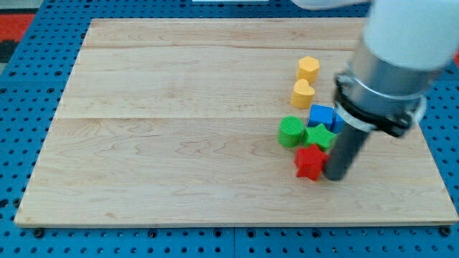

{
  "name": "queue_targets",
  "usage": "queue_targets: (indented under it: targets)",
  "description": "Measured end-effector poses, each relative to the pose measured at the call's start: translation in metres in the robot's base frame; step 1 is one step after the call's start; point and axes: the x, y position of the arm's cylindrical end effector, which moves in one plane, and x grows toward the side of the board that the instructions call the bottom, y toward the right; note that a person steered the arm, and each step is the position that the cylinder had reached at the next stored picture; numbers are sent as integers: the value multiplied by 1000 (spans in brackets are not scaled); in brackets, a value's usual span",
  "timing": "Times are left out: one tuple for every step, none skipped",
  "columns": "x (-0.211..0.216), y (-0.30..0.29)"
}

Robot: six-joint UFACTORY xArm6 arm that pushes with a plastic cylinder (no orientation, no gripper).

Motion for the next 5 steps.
queue_targets:
  targets:
    - [9, 38]
    - [-21, 99]
    - [-148, 141]
    - [-242, 71]
    - [-237, 31]
